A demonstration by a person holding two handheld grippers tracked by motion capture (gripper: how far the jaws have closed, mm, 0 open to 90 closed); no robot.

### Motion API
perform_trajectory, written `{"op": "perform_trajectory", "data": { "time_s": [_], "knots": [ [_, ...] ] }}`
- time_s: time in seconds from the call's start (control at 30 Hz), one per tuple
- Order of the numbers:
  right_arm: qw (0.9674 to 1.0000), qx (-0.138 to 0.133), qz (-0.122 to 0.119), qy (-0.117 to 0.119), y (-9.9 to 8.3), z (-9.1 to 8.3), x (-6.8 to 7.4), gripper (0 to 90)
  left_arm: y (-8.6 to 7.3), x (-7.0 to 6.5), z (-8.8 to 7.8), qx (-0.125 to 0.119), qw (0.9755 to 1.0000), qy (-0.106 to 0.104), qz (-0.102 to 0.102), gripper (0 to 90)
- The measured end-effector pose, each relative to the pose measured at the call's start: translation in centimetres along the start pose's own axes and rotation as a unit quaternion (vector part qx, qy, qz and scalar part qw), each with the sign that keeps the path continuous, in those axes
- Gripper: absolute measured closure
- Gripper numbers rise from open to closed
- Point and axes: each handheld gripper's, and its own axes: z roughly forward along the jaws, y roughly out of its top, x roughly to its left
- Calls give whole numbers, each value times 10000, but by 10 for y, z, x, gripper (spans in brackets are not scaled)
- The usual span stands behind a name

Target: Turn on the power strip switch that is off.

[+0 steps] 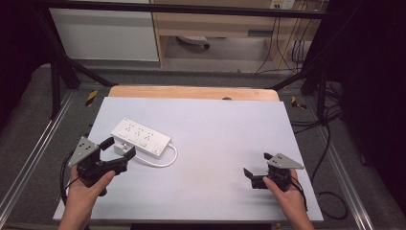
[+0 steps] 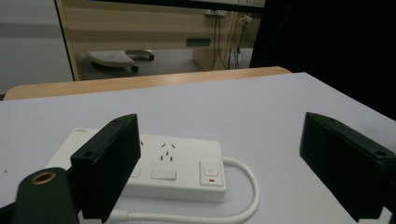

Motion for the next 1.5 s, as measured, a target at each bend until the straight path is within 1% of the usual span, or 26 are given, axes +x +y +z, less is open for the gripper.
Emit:
{"op": "perform_trajectory", "data": {
  "time_s": [0.17, 0.43, 0.53, 0.63, 0.77, 0.87, 0.93, 1.0, 1.07, 1.13, 1.17, 1.37, 1.5],
  "knots": [
    [10000, -4, -13, 6, 0, 0, 0, 23, 7, -1, 6, -72, 10000, -19, -32, 171],
    [10000, 7, 8, 3, 0, 0, 0, 23, 15, -3, 18, -106, 9999, -9, 14, 177],
    [10000, -3, -8, 5, 0, 0, 0, 23, 14, -3, 23, -135, 9999, -8, -22, 184],
    [10000, -7, -14, 5, 0, 0, 0, 23, 11, 0, 28, -93, 9999, 18, -68, 201],
    [10000, 0, -27, 18, 0, 0, -1, 23, 10, 4, 34, -76, 9999, 92, -63, 220],
    [10000, -2, -40, 19, 0, 0, 0, 23, 10, 8, 38, -77, 9999, 118, -67, 275],
    [10000, -4, -17, 24, 0, -1, 0, 23, 10, 11, 41, -57, 9999, 83, -91, 322],
    [10000, -3, -11, 24, 0, -1, 0, 23, 9, 12, 44, -24, 9999, 98, -31, 338],
    [10000, 2, -15, 20, 0, 0, 0, 23, 8, 13, 47, 8, 9999, 118, -24, 348],
    [10000, 7, -12, 26, 0, 0, 0, 23, 8, 13, 48, 20, 9999, 113, -17, 381],
    [10000, 8, -19, 25, 0, 0, 0, 23, 8, 14, 50, 40, 9999, 143, -2, 396],
    [10000, 5, -33, 27, 0, 0, 0, 23, 4, 18, 59, 169, 9997, 159, -28, 489],
    [10000, 7, -43, 26, 0, 0, 0, 23, 4, 20, 65, 165, 9997, 171, -41, 535]
  ]
}}
